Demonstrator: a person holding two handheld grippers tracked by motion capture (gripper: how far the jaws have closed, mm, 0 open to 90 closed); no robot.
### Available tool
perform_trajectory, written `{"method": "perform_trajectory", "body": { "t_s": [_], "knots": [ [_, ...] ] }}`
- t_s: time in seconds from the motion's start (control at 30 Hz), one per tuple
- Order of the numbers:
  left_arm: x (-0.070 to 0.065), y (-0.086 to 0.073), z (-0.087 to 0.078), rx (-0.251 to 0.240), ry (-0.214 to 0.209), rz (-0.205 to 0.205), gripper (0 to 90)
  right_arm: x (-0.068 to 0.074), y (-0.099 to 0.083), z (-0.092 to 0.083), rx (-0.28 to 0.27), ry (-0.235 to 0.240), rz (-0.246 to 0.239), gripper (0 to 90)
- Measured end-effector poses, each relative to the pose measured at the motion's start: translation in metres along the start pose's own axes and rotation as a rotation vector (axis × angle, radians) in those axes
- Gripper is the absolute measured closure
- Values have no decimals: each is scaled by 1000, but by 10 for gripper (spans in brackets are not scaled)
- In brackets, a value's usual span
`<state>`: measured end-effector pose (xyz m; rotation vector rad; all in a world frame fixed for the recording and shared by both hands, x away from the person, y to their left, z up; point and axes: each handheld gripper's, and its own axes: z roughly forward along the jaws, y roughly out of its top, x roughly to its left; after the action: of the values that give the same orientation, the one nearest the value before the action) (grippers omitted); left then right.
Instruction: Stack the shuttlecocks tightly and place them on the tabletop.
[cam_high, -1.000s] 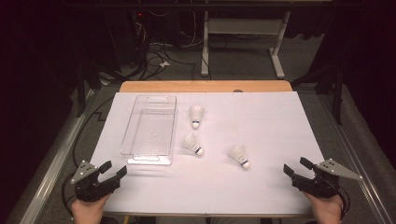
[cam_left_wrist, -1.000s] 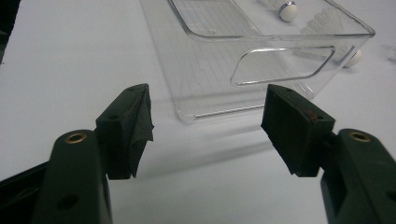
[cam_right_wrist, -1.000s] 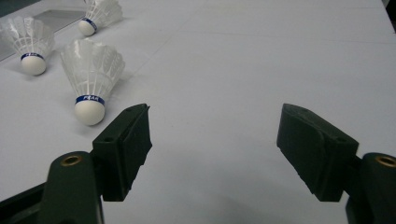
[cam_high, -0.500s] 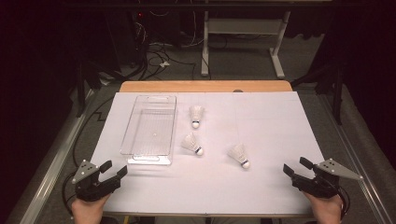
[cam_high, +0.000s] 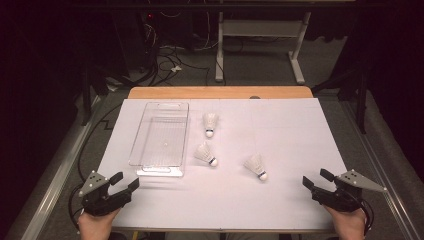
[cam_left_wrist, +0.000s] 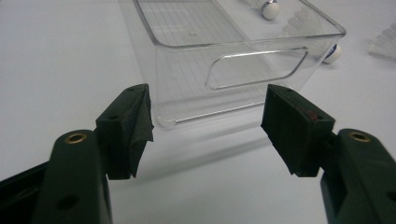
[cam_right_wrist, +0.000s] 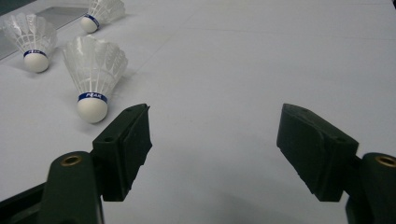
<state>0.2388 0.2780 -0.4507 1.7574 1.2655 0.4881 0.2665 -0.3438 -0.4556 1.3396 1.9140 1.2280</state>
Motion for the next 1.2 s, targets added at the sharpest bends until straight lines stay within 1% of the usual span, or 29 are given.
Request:
{"method": "perform_trajectory", "body": {
  "t_s": [0.23, 0.3, 0.37, 0.47, 0.77, 1.0, 1.2],
  "knots": [
    [-10, 3, 0, 2, -14, 22, 342, 1, -1, 2, 17, 1, -8, 262],
    [-13, 4, 0, -4, -30, 18, 342, 1, -1, 2, 17, 2, -14, 264],
    [-14, 4, 1, -4, -34, 18, 343, 1, -1, 1, 15, 1, -16, 264],
    [-18, 4, 2, 0, -44, 26, 344, 1, -1, 2, 21, 4, -12, 264],
    [-27, 3, 8, 21, -80, 31, 350, 1, -1, 4, 24, 17, -16, 263],
    [-31, 4, 8, 22, -93, 34, 358, 2, -1, 4, 28, 18, -19, 262],
    [-35, 6, 11, 31, -103, 49, 362, 2, -1, 4, 29, 18, -20, 262]
  ]
}}
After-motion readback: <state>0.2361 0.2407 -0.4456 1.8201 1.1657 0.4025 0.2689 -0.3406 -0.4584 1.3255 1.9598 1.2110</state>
